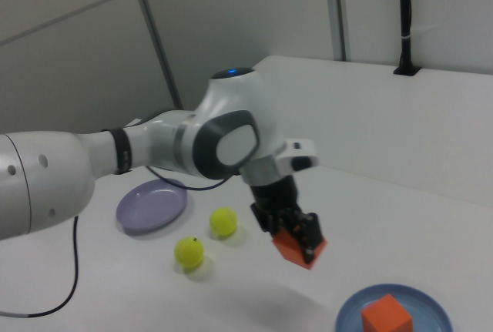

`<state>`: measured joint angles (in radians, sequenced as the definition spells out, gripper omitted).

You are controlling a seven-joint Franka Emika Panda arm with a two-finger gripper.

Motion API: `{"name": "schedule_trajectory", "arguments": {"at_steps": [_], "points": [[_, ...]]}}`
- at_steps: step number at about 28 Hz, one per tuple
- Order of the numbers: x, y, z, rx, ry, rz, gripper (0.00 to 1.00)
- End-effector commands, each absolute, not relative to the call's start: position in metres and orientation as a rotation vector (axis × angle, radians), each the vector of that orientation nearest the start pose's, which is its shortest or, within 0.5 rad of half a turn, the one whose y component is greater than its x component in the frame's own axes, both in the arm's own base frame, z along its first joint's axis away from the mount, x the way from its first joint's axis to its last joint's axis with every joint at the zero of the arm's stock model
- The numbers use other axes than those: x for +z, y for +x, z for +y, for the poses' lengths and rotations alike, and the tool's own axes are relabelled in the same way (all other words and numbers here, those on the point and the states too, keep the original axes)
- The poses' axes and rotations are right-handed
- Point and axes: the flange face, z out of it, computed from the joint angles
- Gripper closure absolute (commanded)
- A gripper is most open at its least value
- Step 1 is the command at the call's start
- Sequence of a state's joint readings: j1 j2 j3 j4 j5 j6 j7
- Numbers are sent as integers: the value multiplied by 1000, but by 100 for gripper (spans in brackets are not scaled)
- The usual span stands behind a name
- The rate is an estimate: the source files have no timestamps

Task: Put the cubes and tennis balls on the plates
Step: 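Stack the second cube on the first cube on the blue plate, release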

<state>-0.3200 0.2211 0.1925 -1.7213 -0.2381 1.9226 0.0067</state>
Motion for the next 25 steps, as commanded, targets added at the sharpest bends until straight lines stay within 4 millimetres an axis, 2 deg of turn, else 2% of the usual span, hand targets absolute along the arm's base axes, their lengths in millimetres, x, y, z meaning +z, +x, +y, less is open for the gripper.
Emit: {"name": "schedule_trajectory", "arguments": {"at_steps": [1,2,3,5,8,10,13,17,20,25], "points": [[450,626,-164,11,-3249,193,100],[446,627,-175,0,-3234,235,100],[443,629,-195,-24,-3193,319,100],[440,625,-214,-35,-3142,398,100],[434,619,-237,-41,-3062,529,100],[434,617,-245,-48,-3043,563,100],[432,617,-248,-46,-3039,574,100],[413,620,-251,-8,-3045,573,98],[403,630,-251,-52,-3046,615,93],[399,633,-257,-89,-3050,663,88]]}}
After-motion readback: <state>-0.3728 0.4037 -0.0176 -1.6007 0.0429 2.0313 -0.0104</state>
